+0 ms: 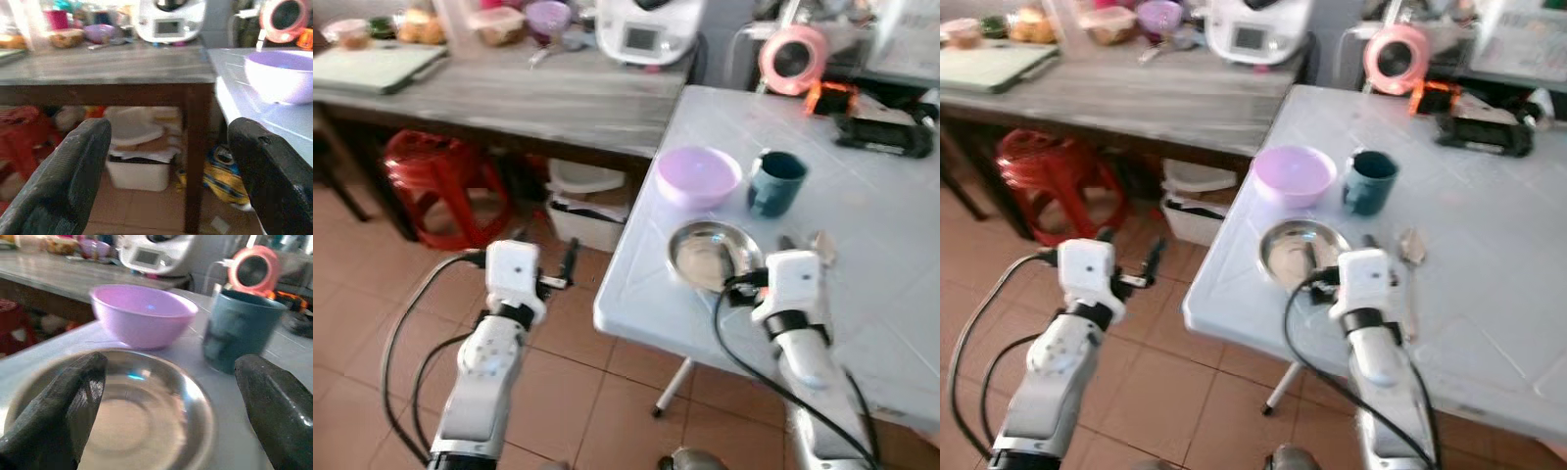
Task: Setting the table
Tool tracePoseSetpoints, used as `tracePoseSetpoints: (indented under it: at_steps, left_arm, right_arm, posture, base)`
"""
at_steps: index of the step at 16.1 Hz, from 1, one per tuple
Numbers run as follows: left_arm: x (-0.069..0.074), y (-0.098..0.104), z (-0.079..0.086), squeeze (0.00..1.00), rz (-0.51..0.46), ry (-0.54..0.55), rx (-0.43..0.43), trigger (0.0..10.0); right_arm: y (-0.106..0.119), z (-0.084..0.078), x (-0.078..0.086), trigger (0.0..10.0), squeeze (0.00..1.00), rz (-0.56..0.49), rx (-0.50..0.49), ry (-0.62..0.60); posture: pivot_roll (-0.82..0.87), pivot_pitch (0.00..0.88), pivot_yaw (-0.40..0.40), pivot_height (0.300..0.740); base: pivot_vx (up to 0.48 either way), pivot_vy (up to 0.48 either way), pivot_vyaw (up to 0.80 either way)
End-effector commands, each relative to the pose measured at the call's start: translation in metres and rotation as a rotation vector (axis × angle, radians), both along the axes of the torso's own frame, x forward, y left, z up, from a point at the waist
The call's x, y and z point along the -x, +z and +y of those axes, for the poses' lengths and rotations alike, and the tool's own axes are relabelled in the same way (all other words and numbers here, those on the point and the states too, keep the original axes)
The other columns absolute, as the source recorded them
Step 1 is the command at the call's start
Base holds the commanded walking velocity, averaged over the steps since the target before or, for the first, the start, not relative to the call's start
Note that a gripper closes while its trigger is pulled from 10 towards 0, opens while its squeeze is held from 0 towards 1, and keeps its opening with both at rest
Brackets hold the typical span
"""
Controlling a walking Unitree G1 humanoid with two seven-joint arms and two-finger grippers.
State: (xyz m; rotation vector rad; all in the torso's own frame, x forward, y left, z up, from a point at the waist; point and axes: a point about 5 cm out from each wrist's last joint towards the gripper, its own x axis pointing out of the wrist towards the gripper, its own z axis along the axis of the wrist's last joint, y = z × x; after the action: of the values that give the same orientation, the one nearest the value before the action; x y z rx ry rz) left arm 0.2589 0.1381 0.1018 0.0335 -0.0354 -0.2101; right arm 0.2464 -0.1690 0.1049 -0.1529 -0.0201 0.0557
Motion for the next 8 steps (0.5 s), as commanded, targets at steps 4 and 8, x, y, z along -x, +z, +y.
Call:
tracePoseSetpoints:
  at_steps: [4,8]
  left_arm:
    - [0.0,0.0,-0.001,0.0,0.015,0.001,0.017,10.0]
    - [0.003,-0.001,-0.002,0.0,0.018,-0.026,0.012,10.0]
  right_arm:
    - [0.005,-0.008,-0.001,10.0,0.0,-0.02,0.003,-0.054]
    - [0.004,-0.024,-0.001,10.0,0.0,0.0,-0.027,-0.152]
  posture:
    - [-0.04,0.0,0.034,0.74]
    - [-0.04,0.0,0.035,0.74]
  base:
    - [0.0,0.0,0.0]
    - [0.0,0.0,0.0]
